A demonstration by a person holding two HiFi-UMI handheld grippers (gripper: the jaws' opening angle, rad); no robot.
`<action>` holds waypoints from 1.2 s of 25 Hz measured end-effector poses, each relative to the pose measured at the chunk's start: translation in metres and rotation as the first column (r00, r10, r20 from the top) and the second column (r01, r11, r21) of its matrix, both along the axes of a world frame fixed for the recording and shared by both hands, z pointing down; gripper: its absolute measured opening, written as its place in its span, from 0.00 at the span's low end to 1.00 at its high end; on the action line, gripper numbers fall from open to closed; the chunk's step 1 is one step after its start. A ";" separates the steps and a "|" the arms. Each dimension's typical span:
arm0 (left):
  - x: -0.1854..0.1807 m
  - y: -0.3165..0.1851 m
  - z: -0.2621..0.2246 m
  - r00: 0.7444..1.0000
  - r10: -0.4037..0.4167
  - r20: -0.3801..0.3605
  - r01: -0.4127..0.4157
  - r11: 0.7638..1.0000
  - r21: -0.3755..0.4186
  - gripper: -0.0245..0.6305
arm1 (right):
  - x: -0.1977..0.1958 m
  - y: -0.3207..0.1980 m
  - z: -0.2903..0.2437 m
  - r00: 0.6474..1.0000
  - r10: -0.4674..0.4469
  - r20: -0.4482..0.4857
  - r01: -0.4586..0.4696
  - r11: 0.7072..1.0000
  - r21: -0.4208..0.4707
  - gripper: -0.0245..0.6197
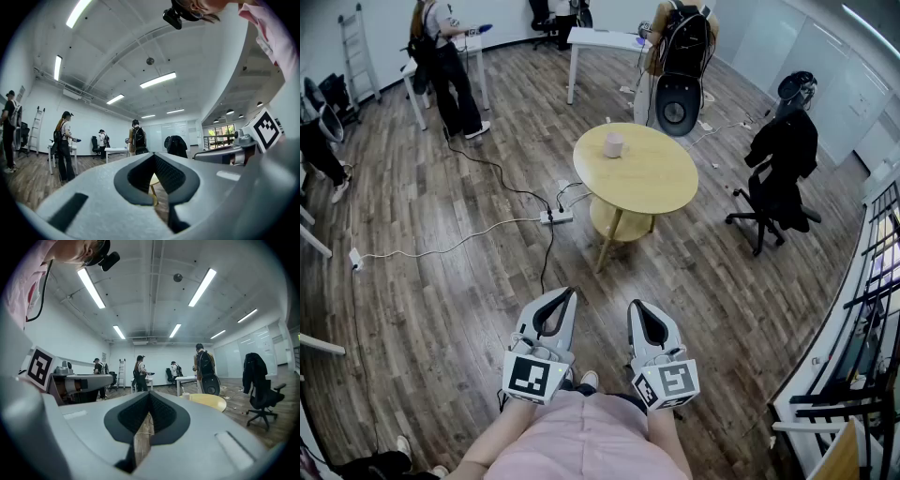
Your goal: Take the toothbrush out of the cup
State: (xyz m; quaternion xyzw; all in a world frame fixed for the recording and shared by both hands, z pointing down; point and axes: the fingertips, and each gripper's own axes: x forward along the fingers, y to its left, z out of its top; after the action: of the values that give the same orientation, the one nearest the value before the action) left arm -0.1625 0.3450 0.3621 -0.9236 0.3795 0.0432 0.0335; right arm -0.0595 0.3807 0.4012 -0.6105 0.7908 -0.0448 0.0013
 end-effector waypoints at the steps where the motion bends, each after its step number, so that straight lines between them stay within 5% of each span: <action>1: 0.000 0.000 -0.001 1.000 0.000 -0.003 0.000 1.000 -0.002 0.04 | 0.000 0.000 0.000 1.000 -0.004 -0.002 0.004 1.000 -0.002 0.05; 30: 0.014 -0.009 0.005 0.999 -0.037 0.003 0.037 0.999 -0.023 0.04 | 0.026 -0.003 0.010 0.995 -0.029 0.091 0.031 0.999 -0.021 0.05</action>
State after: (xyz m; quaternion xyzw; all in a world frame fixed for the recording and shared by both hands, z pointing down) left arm -0.1481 0.3363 0.3671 -0.9168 0.3968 0.0368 0.0241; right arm -0.0335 0.3772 0.4108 -0.5958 0.7985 -0.0813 0.0295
